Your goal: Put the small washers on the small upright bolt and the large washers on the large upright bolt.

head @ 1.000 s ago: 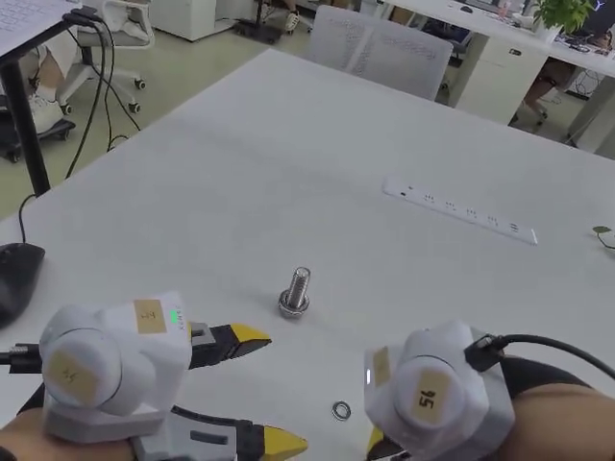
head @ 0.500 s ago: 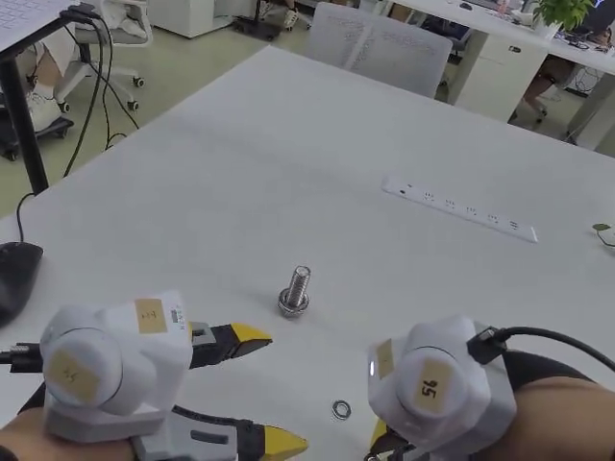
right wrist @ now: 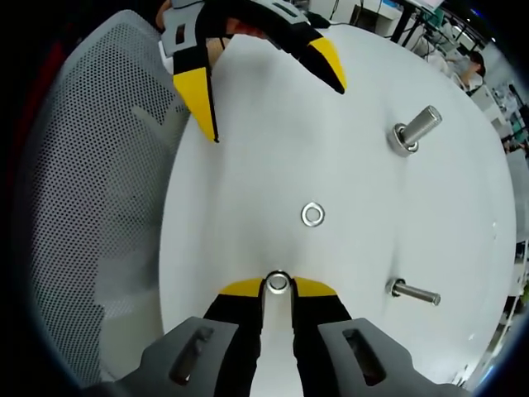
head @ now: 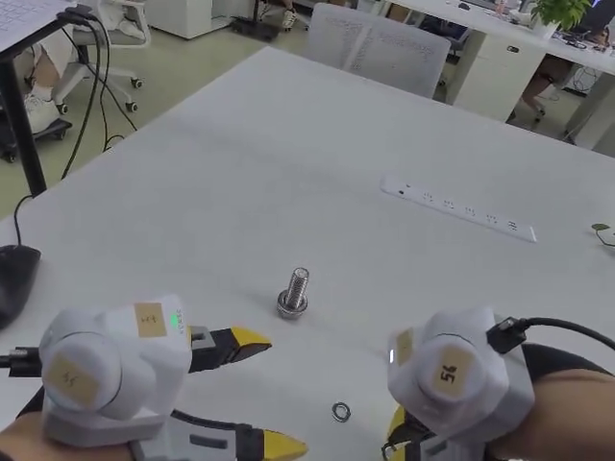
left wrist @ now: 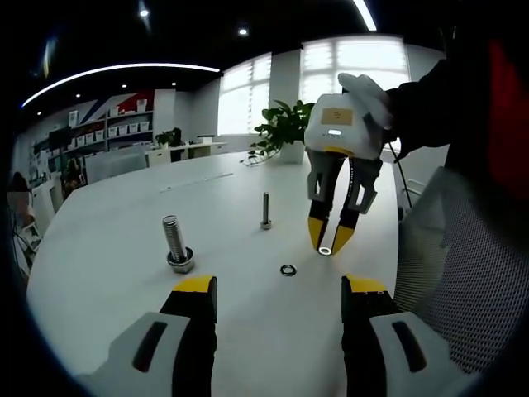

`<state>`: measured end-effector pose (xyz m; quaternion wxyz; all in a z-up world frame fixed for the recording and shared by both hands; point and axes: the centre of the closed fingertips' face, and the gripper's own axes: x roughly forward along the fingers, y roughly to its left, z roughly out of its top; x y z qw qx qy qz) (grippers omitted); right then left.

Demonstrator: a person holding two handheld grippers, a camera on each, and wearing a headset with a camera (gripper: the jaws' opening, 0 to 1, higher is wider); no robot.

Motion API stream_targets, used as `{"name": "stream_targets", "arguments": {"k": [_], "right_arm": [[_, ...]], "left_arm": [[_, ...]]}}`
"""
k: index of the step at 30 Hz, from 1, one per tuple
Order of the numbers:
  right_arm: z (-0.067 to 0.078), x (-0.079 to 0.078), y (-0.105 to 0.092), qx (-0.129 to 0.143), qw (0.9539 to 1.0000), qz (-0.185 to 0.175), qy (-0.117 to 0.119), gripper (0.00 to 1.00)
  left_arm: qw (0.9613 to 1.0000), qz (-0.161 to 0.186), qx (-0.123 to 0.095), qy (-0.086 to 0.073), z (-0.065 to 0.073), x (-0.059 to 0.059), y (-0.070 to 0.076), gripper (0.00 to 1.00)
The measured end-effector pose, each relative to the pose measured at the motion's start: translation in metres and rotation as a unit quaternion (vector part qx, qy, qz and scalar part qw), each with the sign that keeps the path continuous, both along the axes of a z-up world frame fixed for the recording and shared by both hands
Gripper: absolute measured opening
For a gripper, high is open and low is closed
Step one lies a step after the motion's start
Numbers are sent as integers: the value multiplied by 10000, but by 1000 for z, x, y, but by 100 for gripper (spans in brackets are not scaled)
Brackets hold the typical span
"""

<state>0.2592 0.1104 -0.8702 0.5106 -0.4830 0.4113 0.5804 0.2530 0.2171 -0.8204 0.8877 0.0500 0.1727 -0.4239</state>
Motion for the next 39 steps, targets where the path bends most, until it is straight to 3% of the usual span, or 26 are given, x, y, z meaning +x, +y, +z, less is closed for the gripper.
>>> {"name": "stream_targets", "arguments": {"k": [17,39], "right_arm": [[14,21,-19,-62,9995,-297,-82,14],[65,60,-25,185,9975,-581,-356,14]], "left_arm": [[10000,-28,21,10,0,-1,-1,60],[10000,-30,-1,43,-1,1,-2,60]]}}
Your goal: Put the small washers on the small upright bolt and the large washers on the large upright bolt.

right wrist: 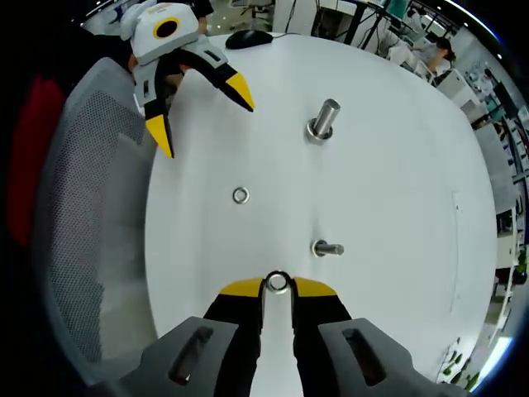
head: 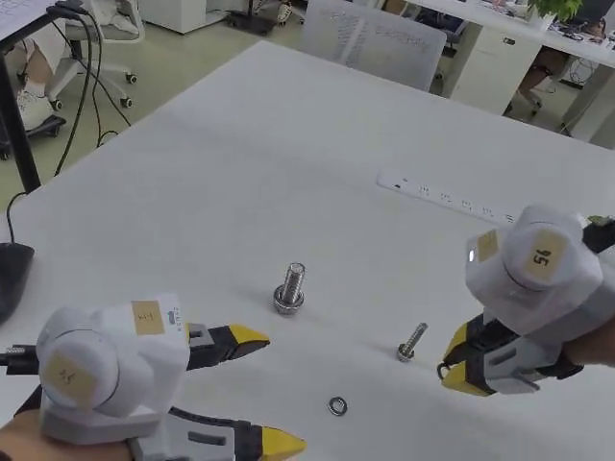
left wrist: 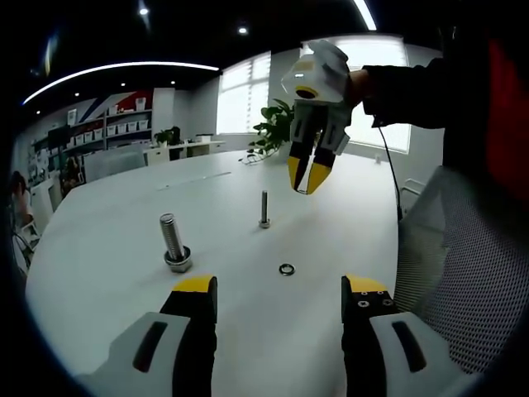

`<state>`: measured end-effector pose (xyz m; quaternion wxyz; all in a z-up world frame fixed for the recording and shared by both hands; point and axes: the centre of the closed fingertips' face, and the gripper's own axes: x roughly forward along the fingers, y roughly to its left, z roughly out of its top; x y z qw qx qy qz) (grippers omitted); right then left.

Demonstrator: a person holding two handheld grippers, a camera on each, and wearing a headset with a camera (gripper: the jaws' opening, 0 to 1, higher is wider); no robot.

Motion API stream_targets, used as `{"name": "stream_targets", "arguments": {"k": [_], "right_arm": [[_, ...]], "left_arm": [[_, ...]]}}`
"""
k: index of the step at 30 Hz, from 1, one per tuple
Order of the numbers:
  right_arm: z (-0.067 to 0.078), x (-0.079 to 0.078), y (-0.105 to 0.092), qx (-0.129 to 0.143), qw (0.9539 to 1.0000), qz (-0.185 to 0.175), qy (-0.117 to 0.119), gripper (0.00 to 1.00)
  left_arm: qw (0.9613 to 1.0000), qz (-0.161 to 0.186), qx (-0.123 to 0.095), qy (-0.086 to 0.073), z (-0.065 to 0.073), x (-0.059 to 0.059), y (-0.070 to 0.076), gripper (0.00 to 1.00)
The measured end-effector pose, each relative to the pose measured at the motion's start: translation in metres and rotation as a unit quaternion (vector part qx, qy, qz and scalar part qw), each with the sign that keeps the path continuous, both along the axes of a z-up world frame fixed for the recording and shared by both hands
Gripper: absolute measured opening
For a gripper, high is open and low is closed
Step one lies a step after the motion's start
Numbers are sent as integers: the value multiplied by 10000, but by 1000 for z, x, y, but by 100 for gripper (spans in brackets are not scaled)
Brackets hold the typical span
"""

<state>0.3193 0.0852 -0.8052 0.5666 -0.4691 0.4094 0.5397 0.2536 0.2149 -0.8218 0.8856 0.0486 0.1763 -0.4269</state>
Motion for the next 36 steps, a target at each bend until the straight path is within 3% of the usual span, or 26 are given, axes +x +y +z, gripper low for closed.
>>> {"name": "stream_targets", "arguments": {"k": [12,25,36], "right_arm": [[22,21,12,56,9996,78,-284,14],[22,31,25,-64,9992,238,-322,14],[11,41,26,-200,9990,341,-204,14]], "left_arm": [[10000,-2,-20,-12,0,0,0,60],[9999,-53,-103,-52,2,-1,-3,61],[9999,-72,-110,-61,3,-1,-4,61]]}}
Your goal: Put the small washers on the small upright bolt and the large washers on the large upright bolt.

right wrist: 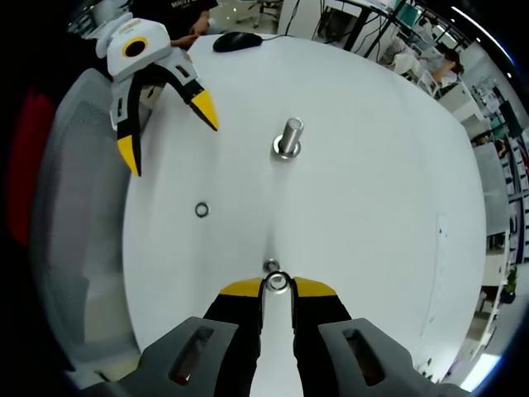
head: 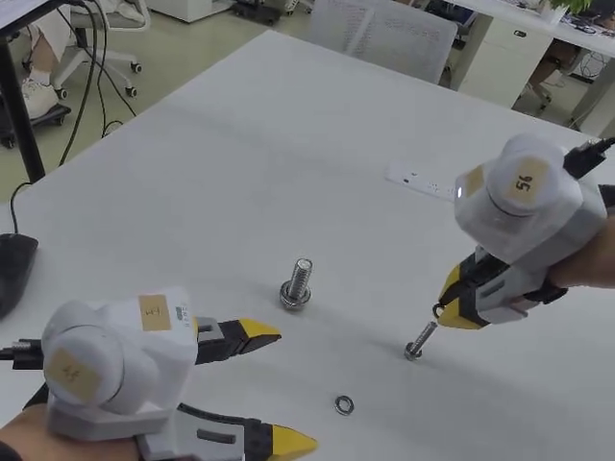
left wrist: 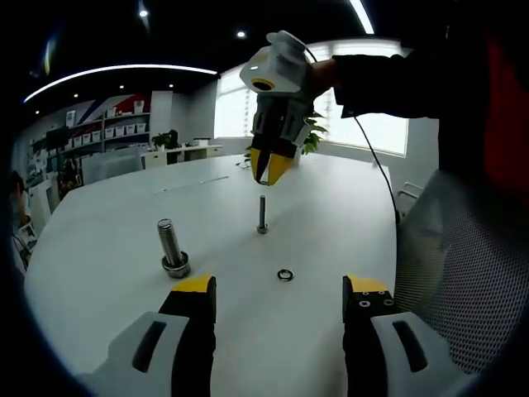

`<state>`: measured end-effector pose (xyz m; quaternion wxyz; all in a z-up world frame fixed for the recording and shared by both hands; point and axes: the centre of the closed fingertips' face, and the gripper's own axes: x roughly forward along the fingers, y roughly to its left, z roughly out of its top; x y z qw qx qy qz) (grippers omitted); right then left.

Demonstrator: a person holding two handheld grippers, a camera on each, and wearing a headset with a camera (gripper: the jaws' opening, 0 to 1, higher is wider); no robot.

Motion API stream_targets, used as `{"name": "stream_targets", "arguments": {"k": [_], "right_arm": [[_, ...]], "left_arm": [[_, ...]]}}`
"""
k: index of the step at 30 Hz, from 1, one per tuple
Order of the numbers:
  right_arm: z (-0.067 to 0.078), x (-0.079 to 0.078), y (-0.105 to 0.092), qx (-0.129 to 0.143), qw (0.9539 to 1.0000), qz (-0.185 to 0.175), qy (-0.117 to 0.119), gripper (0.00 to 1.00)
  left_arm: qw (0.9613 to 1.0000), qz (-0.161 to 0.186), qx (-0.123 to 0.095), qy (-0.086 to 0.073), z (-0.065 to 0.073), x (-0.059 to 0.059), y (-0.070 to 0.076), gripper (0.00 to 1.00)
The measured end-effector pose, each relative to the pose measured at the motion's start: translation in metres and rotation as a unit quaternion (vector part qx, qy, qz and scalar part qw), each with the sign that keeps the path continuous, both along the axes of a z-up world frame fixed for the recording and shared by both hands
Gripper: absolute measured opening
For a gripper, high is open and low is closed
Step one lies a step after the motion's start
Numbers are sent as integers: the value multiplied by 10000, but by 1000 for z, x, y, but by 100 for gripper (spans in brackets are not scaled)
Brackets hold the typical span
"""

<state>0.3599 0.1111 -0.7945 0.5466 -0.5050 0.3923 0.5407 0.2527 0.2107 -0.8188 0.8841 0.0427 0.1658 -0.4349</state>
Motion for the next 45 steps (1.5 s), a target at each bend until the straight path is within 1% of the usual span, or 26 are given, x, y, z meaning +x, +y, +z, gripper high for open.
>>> {"name": "stream_targets", "arguments": {"k": [10,15,31,36,45], "right_arm": [[-10,1,-5,-150,9998,27,108,14],[-12,2,-5,-160,9998,27,136,14],[-22,5,-7,-157,9996,-48,218,14],[-28,4,-6,-148,9996,-61,251,14],[-43,3,-5,-175,9993,-91,308,14]], "left_arm": [[10000,8,13,24,-1,0,0,61],[10000,14,15,56,-2,-1,0,61],[10000,38,35,74,-4,1,1,60],[9999,48,51,83,-5,1,2,60],[9999,68,70,102,-6,0,3,60]]}}
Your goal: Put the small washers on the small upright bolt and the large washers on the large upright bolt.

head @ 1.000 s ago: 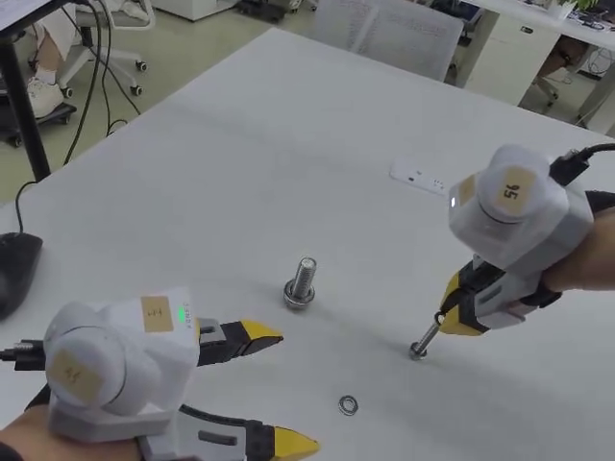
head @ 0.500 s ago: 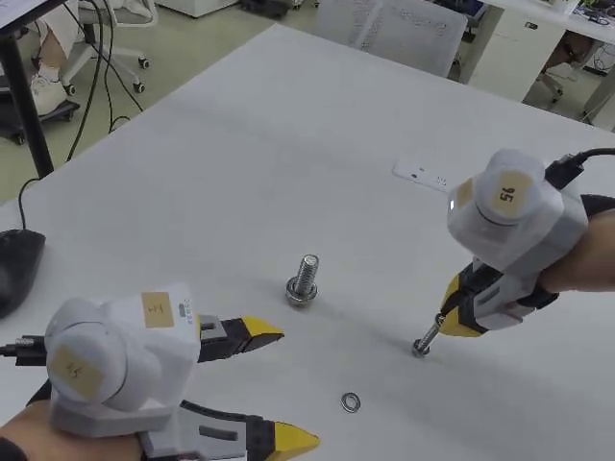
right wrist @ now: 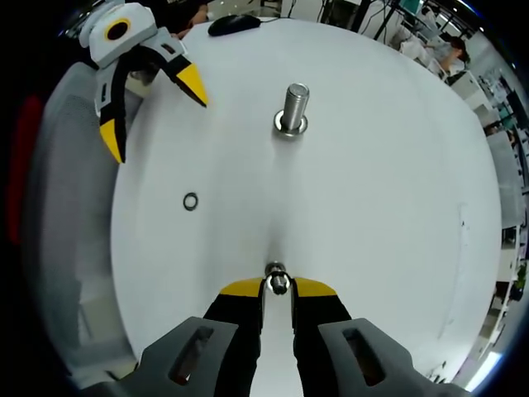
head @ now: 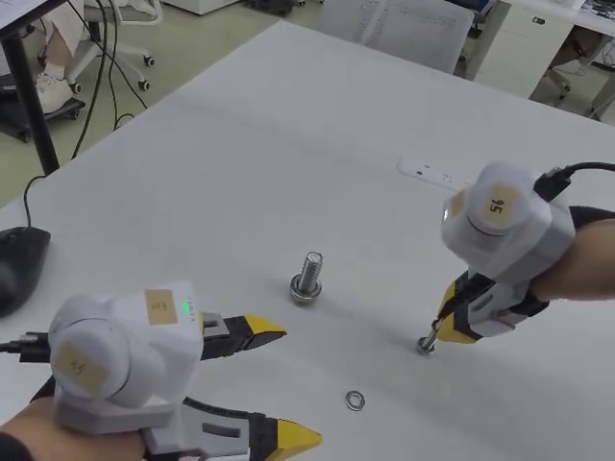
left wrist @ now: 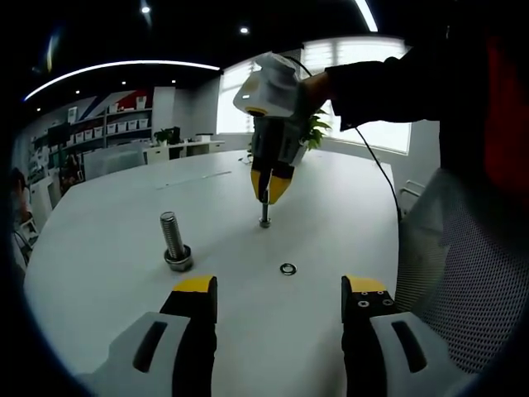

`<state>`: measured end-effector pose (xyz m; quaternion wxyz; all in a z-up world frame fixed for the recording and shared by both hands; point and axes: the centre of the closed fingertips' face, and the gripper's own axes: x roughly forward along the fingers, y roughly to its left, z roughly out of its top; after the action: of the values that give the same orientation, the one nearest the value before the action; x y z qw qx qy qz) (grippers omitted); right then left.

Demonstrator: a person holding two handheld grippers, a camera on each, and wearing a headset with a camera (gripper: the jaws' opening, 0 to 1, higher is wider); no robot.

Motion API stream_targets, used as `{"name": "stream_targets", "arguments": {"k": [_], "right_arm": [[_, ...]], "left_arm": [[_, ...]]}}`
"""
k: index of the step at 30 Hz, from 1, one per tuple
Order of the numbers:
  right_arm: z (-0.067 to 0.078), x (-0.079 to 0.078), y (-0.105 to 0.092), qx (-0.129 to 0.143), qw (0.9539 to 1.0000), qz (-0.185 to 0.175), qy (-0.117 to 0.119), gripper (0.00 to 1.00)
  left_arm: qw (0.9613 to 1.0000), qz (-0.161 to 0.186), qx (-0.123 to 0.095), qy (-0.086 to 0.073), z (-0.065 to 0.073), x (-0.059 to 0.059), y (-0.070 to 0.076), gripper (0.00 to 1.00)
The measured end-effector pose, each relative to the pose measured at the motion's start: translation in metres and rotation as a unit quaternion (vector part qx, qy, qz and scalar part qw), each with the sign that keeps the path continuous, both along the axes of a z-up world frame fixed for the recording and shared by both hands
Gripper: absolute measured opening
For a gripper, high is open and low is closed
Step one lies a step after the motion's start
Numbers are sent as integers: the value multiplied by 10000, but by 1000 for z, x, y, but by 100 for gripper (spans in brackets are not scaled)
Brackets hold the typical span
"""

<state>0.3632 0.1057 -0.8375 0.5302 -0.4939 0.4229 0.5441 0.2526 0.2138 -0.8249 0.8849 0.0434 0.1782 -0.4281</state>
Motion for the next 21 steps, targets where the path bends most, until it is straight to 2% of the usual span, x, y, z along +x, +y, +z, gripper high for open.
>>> {"name": "stream_targets", "arguments": {"k": [9,21], "right_arm": [[-18,-2,1,-31,10000,-18,32,14],[-31,1,1,-36,10000,-26,46,14]], "left_arm": [[10000,5,19,20,-2,-1,2,60],[10000,11,28,50,-3,-2,3,59]]}}
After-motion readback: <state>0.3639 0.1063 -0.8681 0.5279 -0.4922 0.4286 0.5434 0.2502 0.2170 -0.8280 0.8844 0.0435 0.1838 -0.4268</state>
